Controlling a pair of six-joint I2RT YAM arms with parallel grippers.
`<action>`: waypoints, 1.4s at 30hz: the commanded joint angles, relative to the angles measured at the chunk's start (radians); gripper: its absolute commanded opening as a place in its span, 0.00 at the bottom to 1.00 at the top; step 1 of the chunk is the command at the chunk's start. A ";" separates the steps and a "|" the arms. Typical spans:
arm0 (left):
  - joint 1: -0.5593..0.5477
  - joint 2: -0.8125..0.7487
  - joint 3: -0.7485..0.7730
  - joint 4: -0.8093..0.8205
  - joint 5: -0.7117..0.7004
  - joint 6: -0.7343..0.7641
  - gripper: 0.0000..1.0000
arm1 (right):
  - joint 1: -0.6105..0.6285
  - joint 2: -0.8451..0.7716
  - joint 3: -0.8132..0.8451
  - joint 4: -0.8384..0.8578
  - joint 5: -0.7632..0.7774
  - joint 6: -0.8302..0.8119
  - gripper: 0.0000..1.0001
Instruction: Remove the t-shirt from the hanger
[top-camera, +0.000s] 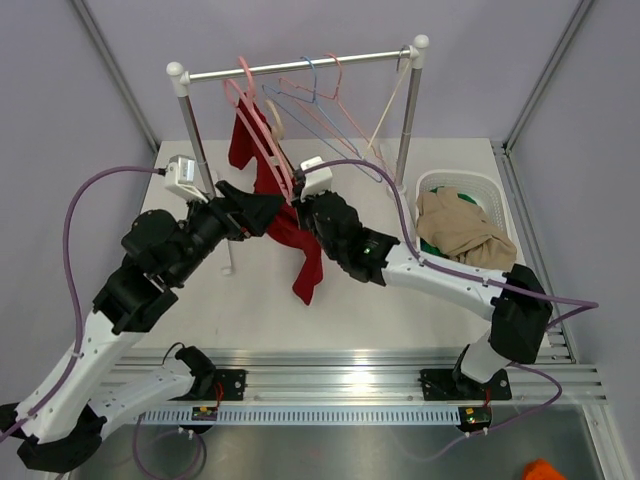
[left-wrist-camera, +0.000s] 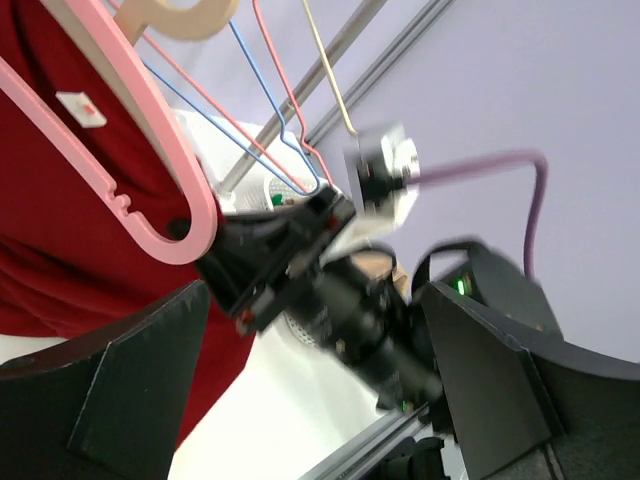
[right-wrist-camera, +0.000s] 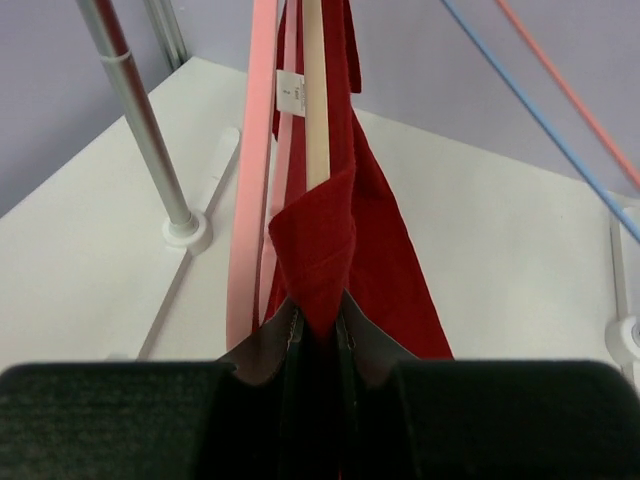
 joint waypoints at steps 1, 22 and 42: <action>0.004 0.063 0.052 0.099 0.030 -0.054 0.93 | 0.054 -0.117 -0.076 0.188 0.084 -0.010 0.00; -0.102 0.330 0.070 0.309 0.079 -0.204 0.79 | 0.200 -0.522 -0.455 0.127 0.315 0.091 0.00; -0.147 0.476 0.087 0.442 0.064 -0.189 0.51 | 0.297 -0.650 -0.475 0.030 0.369 0.142 0.00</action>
